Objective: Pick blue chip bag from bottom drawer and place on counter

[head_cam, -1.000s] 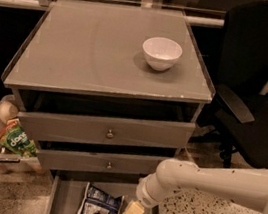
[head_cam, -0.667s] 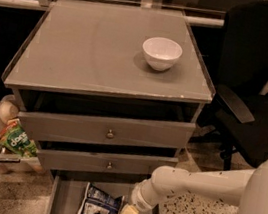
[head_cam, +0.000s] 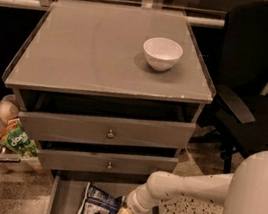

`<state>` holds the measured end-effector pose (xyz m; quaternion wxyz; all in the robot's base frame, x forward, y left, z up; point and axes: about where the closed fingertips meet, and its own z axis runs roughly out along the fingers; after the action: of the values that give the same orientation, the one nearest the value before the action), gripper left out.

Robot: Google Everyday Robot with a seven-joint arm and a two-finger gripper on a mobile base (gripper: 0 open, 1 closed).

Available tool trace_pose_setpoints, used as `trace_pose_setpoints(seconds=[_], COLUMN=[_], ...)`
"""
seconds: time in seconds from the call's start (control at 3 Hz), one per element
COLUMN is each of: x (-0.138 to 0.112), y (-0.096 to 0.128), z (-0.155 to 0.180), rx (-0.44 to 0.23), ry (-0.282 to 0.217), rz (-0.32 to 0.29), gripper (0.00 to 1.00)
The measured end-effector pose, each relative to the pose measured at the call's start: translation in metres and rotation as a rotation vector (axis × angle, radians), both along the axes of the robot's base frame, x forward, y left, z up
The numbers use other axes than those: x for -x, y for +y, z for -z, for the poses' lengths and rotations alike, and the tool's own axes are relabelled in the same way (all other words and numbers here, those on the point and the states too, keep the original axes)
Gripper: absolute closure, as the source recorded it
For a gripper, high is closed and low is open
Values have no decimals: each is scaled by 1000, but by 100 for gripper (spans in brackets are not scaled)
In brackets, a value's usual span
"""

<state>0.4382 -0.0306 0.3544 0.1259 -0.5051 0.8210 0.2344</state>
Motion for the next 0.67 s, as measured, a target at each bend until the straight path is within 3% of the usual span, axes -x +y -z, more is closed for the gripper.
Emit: trace_pose_setpoints(seconds=[0.33, 0.67], x=[-15, -44], y=[16, 39], z=[22, 80], rx=[-27, -43], ry=[-29, -67], rz=[-4, 25], gripper=[0, 0])
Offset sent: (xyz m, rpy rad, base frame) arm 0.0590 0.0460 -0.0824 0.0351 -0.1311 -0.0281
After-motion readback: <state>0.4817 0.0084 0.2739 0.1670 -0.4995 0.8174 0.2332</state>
